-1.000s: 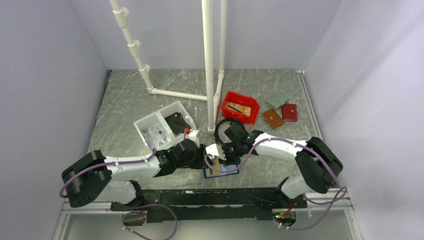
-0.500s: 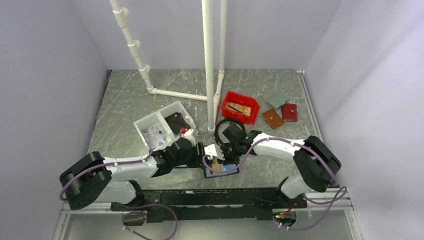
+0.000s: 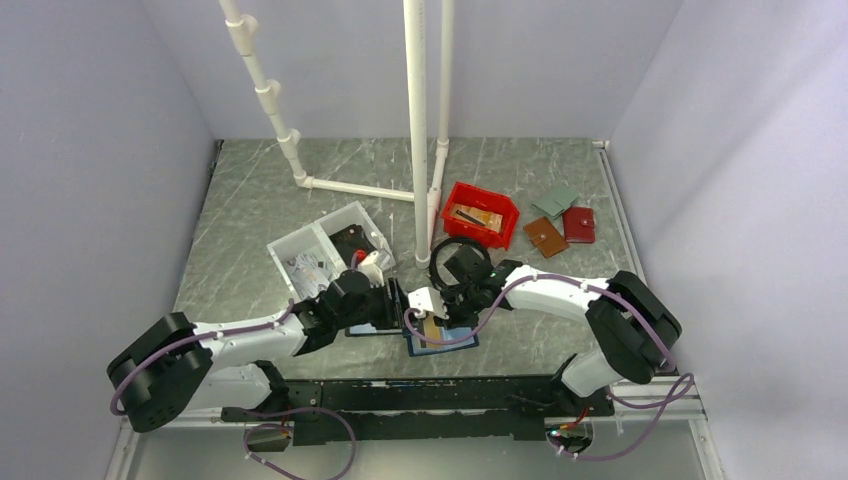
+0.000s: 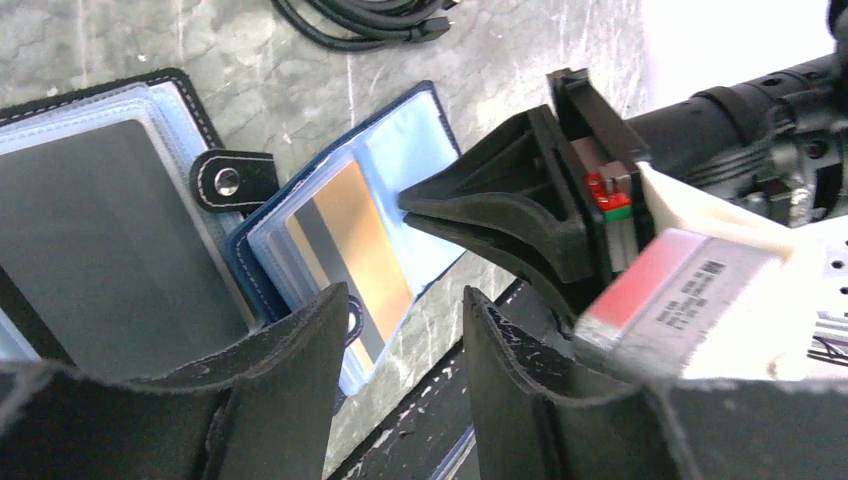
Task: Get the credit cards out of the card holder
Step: Pick up the card holder from the center of the board.
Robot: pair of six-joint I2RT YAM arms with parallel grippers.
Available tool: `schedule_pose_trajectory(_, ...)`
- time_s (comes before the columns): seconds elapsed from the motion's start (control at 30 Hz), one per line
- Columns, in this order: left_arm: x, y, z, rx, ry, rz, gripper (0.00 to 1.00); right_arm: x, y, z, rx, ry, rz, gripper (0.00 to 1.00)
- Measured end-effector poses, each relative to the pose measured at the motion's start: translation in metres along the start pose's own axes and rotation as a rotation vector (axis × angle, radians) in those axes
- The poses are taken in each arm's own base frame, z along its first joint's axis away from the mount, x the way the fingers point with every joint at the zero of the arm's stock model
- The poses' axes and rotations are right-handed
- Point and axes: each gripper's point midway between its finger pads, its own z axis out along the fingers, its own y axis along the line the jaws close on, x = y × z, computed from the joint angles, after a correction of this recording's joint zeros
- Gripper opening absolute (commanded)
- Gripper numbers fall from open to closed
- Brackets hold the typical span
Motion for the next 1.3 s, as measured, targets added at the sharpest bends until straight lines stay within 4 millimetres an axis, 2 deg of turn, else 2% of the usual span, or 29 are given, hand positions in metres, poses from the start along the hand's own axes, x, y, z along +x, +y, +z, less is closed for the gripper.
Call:
schedule_pose_trajectory(0.07,-0.002,-0.004,-0.001,0.015,-0.009,0.003,0.44,0.000,-0.001,0.000,-0.001,0.000,0.001,0.12)
schedule_pose_trajectory(0.23,-0.002,-0.003,-0.001,0.009,-0.007,0.001,0.44,0.000,0.000,0.001,-0.002,0.002,0.002,0.13)
schedule_pose_trajectory(0.5,0.015,0.022,0.009,-0.090,0.068,-0.023,0.47,0.000,-0.001,0.001,-0.002,0.001,0.002,0.13)
schedule_pose_trajectory(1.1,0.025,0.019,0.036,-0.122,0.200,-0.074,0.46,0.001,0.001,0.002,-0.007,0.015,0.011,0.12)
schedule_pose_trajectory(1.17,0.025,0.018,0.037,-0.125,0.210,-0.083,0.43,0.002,0.001,0.002,-0.008,0.018,0.012,0.12)
schedule_pose_trajectory(1.3,0.027,0.018,0.039,-0.113,0.224,-0.092,0.28,0.003,0.002,0.001,-0.007,0.038,0.008,0.12)
